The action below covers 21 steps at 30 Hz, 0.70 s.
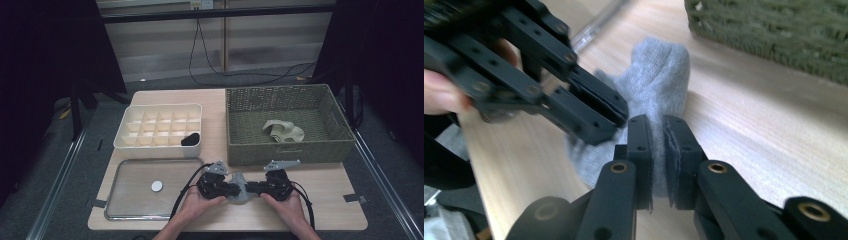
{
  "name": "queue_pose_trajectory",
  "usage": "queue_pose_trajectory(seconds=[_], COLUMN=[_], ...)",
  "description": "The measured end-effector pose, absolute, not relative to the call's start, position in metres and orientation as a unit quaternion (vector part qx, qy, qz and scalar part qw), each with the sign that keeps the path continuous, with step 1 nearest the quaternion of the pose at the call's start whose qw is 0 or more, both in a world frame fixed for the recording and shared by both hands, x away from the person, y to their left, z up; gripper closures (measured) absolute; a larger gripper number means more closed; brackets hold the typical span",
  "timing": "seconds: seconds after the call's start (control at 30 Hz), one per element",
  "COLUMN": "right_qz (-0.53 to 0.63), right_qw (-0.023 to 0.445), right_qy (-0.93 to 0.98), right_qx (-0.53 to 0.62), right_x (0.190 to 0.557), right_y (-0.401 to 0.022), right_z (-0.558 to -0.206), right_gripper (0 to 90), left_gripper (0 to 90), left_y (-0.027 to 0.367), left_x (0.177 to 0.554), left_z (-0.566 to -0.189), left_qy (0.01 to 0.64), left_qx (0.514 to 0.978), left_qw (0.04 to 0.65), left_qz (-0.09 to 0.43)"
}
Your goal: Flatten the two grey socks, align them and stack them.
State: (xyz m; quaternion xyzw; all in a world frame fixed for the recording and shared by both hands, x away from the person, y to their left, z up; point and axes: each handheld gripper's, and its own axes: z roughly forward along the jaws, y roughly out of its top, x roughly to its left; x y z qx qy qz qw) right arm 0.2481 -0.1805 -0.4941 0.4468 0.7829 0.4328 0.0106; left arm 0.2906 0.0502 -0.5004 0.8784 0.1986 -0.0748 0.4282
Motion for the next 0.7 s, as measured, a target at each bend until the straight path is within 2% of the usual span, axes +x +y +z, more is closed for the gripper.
queue_pose_trajectory(seconds=[0.57,0.7], right_qz=[0.467,0.472], right_qw=[0.001,0.002], right_qy=[0.765,0.761], right_qx=[0.443,0.445], right_x=[0.2446,0.2450], right_y=[-0.1794,-0.1831], right_z=[-0.4848,-0.4842], right_gripper=[83.2,83.3], left_gripper=[81.1,78.3], left_y=[0.0482,0.0549], left_x=[0.2917,0.2914], left_z=[-0.4971,-0.4905], left_qy=[0.199,0.199], left_qx=[0.880,0.878], left_qw=[0.425,0.430], left_qz=[-0.071,-0.065])
